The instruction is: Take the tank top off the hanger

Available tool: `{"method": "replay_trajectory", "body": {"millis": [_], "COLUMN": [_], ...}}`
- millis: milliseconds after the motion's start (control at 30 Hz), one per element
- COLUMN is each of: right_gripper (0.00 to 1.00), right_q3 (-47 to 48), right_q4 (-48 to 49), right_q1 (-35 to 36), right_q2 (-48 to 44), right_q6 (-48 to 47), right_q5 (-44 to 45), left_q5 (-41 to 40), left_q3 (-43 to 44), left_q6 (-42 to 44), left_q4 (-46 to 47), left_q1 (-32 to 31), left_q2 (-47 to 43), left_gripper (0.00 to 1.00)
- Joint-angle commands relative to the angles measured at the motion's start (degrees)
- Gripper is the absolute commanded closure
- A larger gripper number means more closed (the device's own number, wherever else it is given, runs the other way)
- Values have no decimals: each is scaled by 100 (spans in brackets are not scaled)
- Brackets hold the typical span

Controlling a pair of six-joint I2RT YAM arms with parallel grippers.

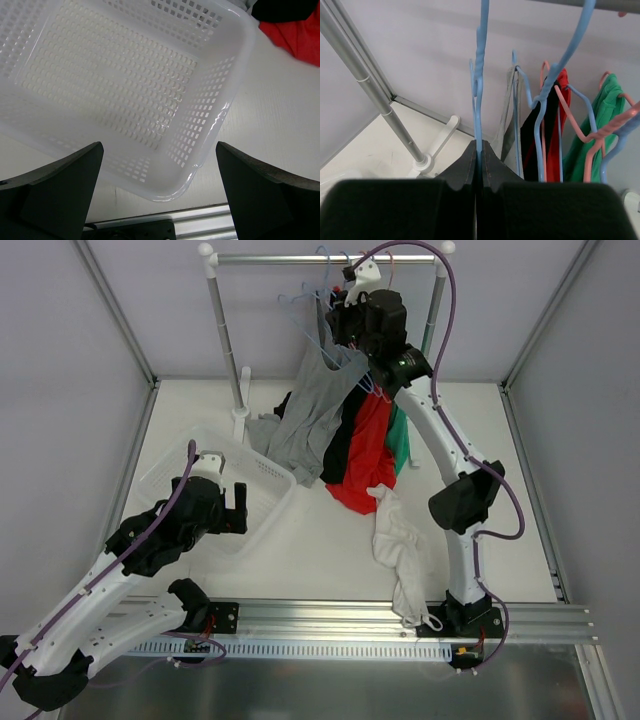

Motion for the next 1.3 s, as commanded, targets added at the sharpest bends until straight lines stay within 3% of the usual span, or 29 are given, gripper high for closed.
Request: {"method": "replay_trajectory", "body": {"millis": [0,67,200,367,500,567,700,900,1000,1267], "right_gripper": [100,100,67,52,28,22,0,1,0,0], "right_q3": [8,-193,-632,-1265,-1898,-2249,-2882,-4884,-5876,-7049], "right_q4": [489,516,525,516,498,323,-221,-872,-1056,-1900], "right_q1": [114,140,167,167,167,167,158,-26,-44,-44], "right_q2": [-161,-266,-565,-1187,-1889,-2216,-3130,-5282,-6539,-9157], "right_q6": [104,131,201,175,175,183,175,306,341,640], "right_q5": [-85,-15,-6,-6,-119,-173,-102,-233,-322,-6], "left_q5": [-43,-34,-16,45,141,317,835,2328,2629,3499], "left_q3": [-41,-41,-33,46,204,344,600,548,670,2470], "left_q6": [145,145,154,154,31,-66,-276,-654,-577,223], "left_q4": [79,87,105,114,131,175,376,1457,2125,2619], "left_q1": [10,10,10,10,10,10,10,-16,-505,-1439], "left_q2": [20,2,11,55,20,11,204,933,1774,4745], "left_gripper": [1,1,1,1,1,1,1,1,2,1]}}
